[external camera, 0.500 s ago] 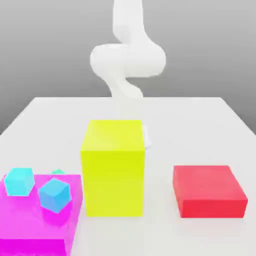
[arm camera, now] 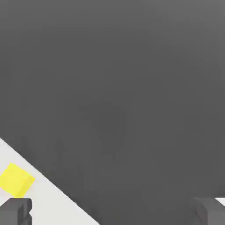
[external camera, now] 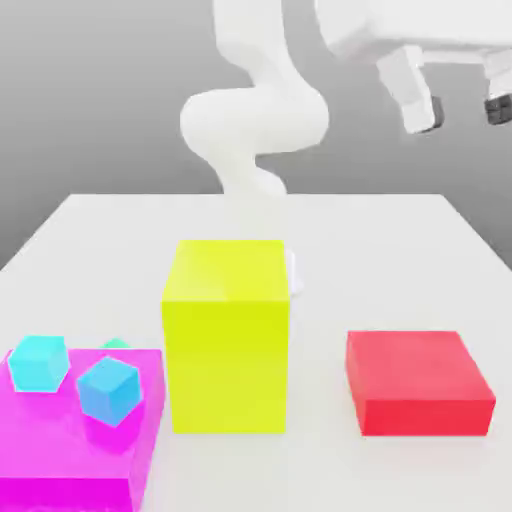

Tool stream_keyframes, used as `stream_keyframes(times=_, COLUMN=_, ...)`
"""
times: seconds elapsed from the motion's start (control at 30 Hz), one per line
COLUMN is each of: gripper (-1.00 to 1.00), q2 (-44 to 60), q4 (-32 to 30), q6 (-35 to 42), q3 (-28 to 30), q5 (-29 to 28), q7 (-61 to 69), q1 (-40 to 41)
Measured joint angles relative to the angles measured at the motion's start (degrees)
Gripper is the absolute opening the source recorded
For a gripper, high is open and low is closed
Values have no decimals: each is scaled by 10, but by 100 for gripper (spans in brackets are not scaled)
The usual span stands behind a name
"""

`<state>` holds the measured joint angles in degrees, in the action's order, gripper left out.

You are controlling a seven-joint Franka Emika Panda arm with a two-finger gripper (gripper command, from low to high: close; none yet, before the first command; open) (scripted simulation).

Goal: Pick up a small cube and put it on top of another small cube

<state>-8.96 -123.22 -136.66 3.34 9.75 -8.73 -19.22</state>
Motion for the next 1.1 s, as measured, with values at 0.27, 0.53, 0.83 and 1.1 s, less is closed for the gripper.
stream_keyframes(times=0.27, gripper=0, q2=162, q4=37, q6=-27, q3=-28, q5=-5, q7=134, q1=-56)
stream_keyframes(times=0.53, gripper=0, q2=318, q4=73, q6=-59, q3=-58, q5=-75, q7=226, q1=-98)
stream_keyframes(times=0.83, gripper=-100, q2=455, q4=104, q6=-126, q3=-56, q5=-123, q7=255, q1=-128)
stream_keyframes(times=1.1, gripper=-100, q2=406, q4=93, q6=-87, q3=-58, q5=-120, q7=258, q1=-127)
